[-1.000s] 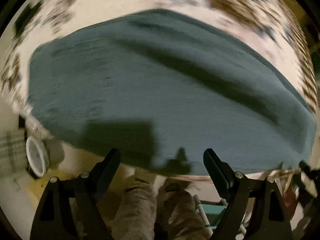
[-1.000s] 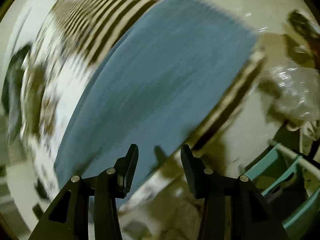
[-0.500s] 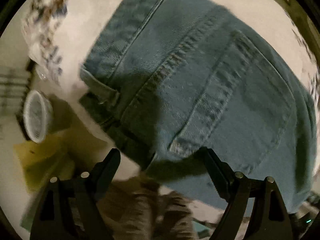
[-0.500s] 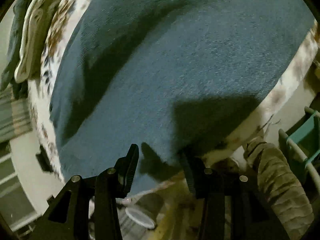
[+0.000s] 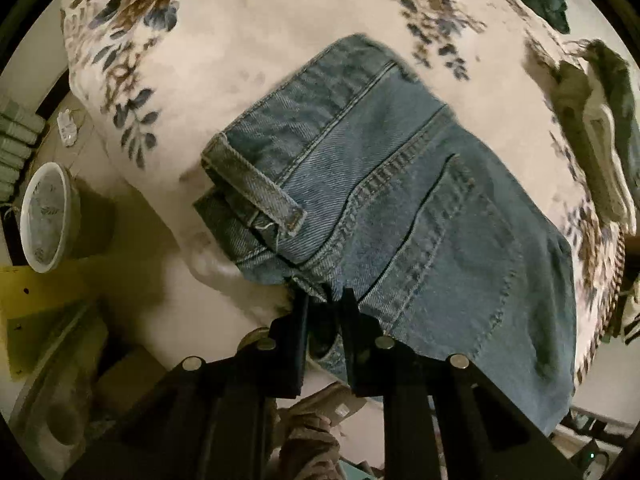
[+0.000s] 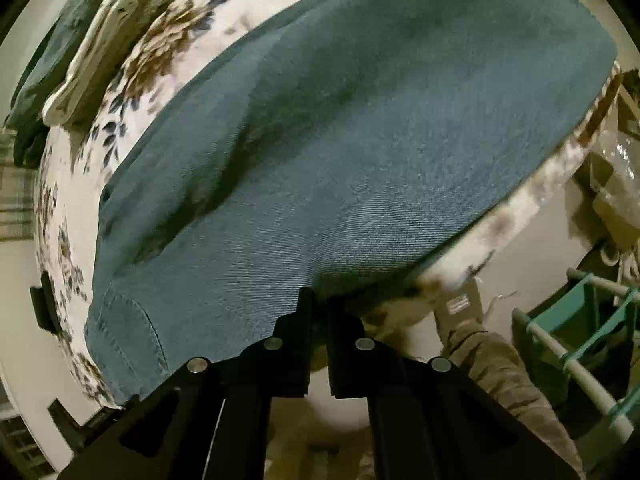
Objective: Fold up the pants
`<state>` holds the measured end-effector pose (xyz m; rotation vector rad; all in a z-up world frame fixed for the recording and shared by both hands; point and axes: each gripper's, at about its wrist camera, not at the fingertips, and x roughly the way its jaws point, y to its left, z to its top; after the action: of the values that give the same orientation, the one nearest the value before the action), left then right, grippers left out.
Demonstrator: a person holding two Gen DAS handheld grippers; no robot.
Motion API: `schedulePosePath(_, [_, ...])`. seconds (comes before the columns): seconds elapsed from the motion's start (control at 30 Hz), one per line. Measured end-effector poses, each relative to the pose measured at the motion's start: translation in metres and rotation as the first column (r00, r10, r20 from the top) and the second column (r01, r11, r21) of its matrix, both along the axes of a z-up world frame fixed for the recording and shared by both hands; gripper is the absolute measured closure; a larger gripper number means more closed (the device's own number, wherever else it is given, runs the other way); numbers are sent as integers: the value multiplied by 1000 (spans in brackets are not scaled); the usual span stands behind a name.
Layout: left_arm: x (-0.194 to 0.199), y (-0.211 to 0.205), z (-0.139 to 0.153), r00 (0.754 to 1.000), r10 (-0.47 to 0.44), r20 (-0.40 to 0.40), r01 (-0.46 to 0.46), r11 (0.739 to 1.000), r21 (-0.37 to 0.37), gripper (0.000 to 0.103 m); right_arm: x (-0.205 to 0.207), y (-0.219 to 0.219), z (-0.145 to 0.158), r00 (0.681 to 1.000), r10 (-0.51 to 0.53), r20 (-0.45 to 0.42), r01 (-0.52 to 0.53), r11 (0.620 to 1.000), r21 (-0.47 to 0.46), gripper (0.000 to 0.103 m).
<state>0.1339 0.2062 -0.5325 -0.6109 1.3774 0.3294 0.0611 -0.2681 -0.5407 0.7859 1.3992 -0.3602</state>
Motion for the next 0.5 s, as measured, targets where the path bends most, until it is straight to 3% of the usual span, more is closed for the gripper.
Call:
schedulePosePath(0.13, [1,-3,-4,999,-23,-25,23,1000,1,90,-3,5,-6,999,36,-39,-36,999,0,97])
schedulePosePath(0.3, [29,-21,-17,992,-82,-98,86,996,38,85,2,2,-34,988,89,-122,-88,996,15,94])
schedulePosePath(0.37, [37,-30,-7,981,-114,-156,129,988,89,78,9,-2,-39,979,128,-156,-121,991,55,80])
schedulePosePath(0.43, [40,-46,7,970,-164,-177,186,976,115,71,16,-4,-28,978,161,-131,-151,985,84,62])
schedulePosePath(0.5, [49,-70,30,959,-237,-153,258,956,138,52,25,-7,-8,971,213,-106,-205,975,82,61])
